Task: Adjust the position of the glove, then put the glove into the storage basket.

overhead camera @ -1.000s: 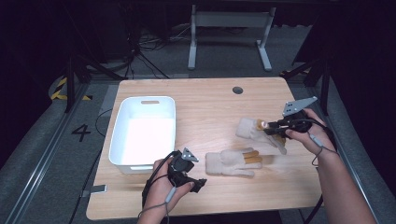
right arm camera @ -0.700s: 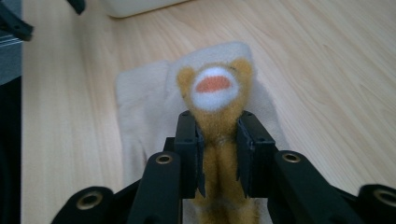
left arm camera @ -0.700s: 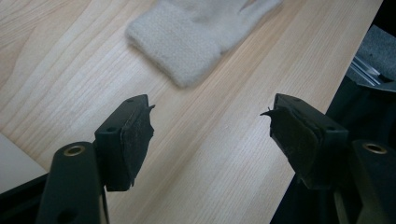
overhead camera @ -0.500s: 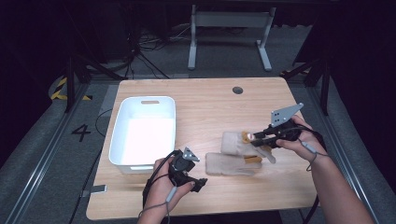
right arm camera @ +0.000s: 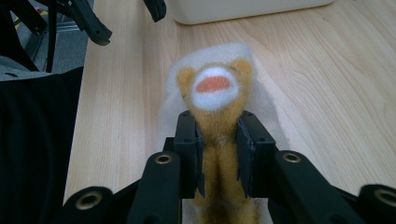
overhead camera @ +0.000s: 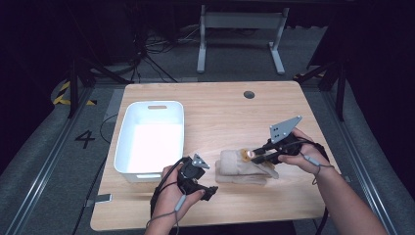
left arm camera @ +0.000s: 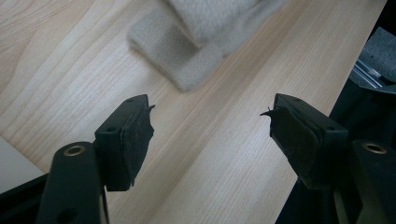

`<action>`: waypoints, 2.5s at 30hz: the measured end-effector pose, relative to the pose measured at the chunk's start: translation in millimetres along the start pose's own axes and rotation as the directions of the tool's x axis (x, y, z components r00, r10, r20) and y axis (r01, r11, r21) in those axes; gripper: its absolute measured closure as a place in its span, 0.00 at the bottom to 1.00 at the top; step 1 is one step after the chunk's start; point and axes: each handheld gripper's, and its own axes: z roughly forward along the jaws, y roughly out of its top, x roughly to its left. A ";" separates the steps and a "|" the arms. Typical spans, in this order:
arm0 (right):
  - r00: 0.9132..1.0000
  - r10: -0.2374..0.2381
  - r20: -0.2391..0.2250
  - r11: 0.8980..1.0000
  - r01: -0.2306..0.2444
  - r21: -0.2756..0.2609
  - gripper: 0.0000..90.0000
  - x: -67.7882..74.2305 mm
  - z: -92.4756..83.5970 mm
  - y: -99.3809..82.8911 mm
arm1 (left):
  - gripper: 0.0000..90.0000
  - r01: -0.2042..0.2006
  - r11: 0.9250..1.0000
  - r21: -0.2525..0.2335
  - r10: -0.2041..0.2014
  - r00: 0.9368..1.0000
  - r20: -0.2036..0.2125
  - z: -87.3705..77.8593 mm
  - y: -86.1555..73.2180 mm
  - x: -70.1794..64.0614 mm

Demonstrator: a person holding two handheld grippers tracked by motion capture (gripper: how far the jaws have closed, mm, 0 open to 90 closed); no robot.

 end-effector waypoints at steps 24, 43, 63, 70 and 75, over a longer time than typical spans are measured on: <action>1.000 0.019 0.017 0.992 -0.021 0.126 0.76 0.1 42.3 -18.5 | 0.32 0.002 1.000 -0.023 -0.002 1.000 -0.018 -0.4 6.1 4.2; 0.979 0.080 0.189 0.997 -0.082 0.004 0.40 9.0 6.7 -27.3 | 0.24 -0.013 0.998 -0.056 0.011 0.999 -0.041 -0.8 21.1 0.1; 0.763 0.468 0.445 0.883 -0.382 -0.274 0.36 -26.5 -75.5 -84.8 | 0.26 -0.059 0.993 -0.103 0.057 0.998 -0.024 14.5 43.7 3.5; 0.647 0.568 0.509 0.822 -0.470 -0.322 0.27 -38.8 -81.8 -106.0 | 0.26 -0.056 0.992 -0.117 0.054 0.998 -0.022 19.3 48.5 5.7; 0.584 0.609 0.536 0.791 -0.502 -0.351 0.24 -46.0 -85.0 -119.1 | 0.25 -0.083 0.990 -0.117 0.084 0.996 0.000 28.6 52.8 8.8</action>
